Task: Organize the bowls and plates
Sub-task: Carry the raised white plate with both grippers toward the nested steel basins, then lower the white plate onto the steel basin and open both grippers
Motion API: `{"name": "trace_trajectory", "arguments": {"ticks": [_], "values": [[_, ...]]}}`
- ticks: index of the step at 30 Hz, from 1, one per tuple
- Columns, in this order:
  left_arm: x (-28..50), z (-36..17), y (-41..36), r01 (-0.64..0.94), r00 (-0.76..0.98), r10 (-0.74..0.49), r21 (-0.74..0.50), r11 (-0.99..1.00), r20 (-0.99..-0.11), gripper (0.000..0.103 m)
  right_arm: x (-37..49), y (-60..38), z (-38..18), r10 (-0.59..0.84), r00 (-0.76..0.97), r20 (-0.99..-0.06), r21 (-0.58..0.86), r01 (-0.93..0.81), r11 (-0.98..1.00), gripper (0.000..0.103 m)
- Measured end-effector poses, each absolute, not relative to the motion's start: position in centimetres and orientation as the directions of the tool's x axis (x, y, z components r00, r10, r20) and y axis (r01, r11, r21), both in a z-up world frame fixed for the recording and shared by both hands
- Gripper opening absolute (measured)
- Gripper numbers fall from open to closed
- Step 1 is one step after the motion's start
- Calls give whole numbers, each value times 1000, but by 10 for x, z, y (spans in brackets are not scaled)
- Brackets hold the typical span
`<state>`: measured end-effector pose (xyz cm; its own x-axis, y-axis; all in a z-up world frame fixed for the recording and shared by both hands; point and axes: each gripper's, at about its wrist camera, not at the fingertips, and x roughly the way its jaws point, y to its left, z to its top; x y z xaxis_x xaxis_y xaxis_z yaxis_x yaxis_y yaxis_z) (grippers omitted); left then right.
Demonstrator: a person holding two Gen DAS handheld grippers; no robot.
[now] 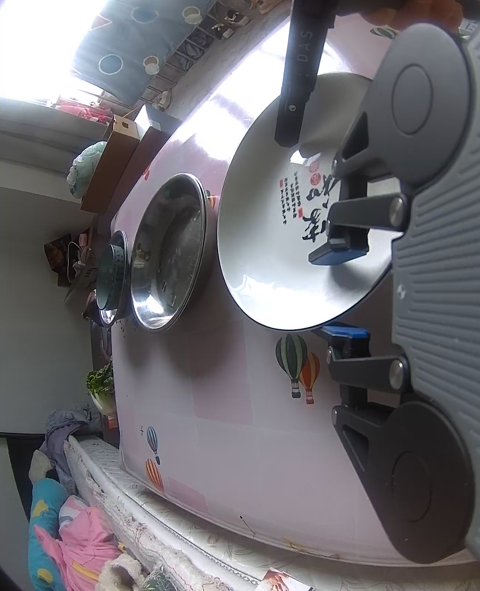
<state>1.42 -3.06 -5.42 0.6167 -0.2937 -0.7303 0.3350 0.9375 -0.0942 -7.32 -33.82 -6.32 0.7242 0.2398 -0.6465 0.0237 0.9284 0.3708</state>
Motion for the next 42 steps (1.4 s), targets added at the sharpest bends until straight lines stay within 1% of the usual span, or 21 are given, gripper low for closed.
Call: {"name": "trace_trajectory", "arguments": {"ticks": [21, 34, 42], "values": [[7, -28, -29, 325, 681, -289, -76, 943, -673, 33, -76, -339, -35, 249, 770, -587, 382, -8, 924, 22], [44, -21, -46, 329, 688, -296, -79, 941, -662, 33, -40, -356, -27, 236, 778, -582, 390, 12, 921, 22], [77, -22, -63, 338, 672, -303, -85, 937, -675, 33, -7, -374, -30, 219, 775, -593, 401, 49, 915, 22]]}}
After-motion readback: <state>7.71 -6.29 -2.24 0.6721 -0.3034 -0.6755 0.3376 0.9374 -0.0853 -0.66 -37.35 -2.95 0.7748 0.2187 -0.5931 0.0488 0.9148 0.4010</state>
